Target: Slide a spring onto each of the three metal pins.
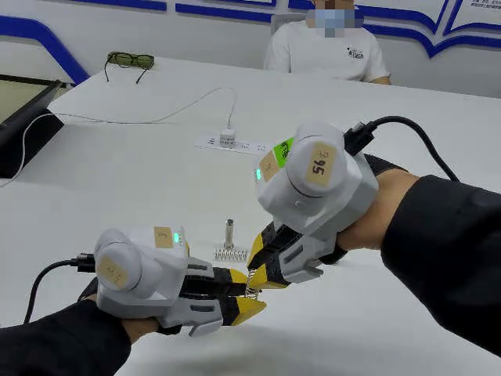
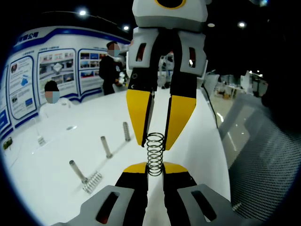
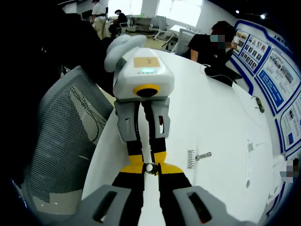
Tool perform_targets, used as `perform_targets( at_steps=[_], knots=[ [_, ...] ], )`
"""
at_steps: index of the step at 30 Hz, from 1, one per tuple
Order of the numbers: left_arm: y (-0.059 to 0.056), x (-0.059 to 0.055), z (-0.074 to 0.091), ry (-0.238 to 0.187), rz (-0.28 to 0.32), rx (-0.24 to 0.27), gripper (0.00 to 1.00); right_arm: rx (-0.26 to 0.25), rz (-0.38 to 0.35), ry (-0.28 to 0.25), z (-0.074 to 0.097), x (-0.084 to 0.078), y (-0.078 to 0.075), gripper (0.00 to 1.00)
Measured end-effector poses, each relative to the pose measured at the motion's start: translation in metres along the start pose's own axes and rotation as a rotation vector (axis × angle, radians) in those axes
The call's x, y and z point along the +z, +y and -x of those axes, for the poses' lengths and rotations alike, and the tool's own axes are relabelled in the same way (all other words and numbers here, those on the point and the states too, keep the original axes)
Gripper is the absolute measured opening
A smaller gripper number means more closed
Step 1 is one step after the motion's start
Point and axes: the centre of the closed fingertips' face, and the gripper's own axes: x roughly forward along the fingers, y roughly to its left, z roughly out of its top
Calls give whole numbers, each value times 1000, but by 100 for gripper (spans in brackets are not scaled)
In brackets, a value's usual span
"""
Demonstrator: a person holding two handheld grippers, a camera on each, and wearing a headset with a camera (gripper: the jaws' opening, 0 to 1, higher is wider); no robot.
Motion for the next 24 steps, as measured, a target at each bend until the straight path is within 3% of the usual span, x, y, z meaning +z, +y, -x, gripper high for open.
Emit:
perform_targets(
  at_steps=[24],
  knots=[
    [3, -3, -1, 3, 15, 4, 14, 20, -30, 16, -8, -8, -1, 12]
  ],
)
